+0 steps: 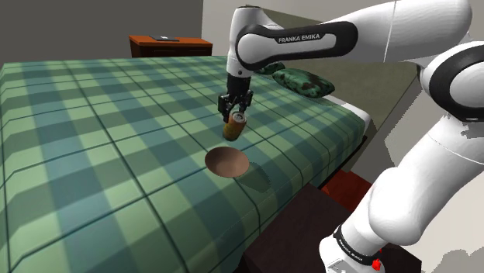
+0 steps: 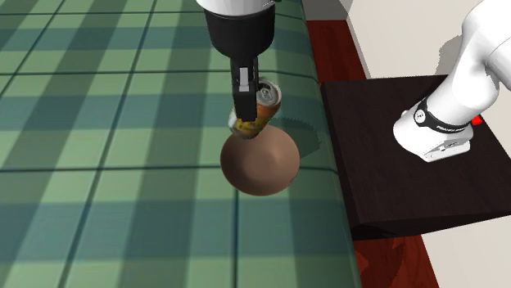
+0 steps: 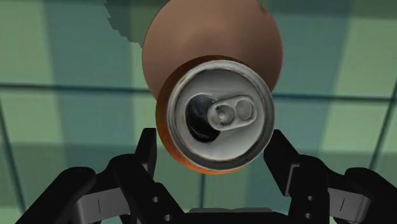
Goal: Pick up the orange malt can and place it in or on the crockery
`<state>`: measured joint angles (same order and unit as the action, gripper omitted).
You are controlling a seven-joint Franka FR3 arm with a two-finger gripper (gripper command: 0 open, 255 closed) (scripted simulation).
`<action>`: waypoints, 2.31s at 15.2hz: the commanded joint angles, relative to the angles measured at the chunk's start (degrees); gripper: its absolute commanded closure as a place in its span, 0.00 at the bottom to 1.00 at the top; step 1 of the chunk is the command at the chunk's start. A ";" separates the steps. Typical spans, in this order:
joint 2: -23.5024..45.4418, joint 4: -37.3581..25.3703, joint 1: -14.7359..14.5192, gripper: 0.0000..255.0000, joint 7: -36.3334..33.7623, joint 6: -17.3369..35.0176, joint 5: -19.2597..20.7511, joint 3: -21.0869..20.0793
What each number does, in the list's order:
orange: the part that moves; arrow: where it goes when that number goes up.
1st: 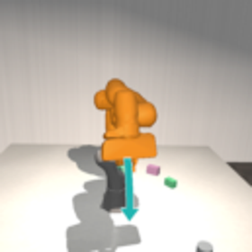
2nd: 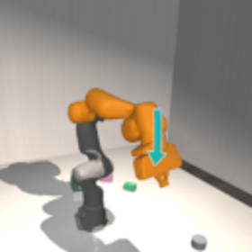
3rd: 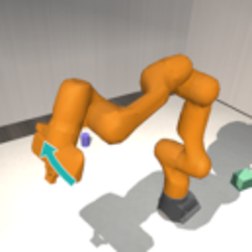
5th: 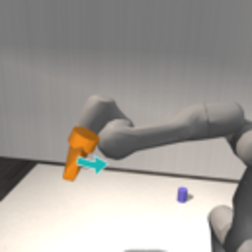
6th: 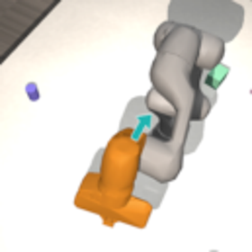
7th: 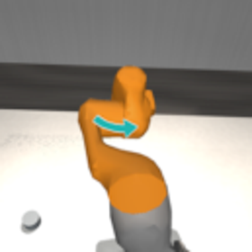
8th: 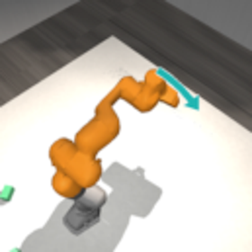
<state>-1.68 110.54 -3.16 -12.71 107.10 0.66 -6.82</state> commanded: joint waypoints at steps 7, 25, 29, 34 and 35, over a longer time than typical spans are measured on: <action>-0.07 4.41 -0.80 1.00 -1.77 4.34 -0.09 -0.87; 3.42 10.99 -0.86 1.00 -2.30 14.37 0.51 -0.93; 3.41 11.00 -0.86 0.00 -2.30 14.37 0.51 -0.93; 3.42 10.99 -0.85 0.00 -2.30 14.36 0.51 -0.93; 2.68 9.85 -0.86 0.00 -2.20 12.50 0.37 -0.94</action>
<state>1.44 120.84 -4.01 -14.94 120.52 1.12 -7.74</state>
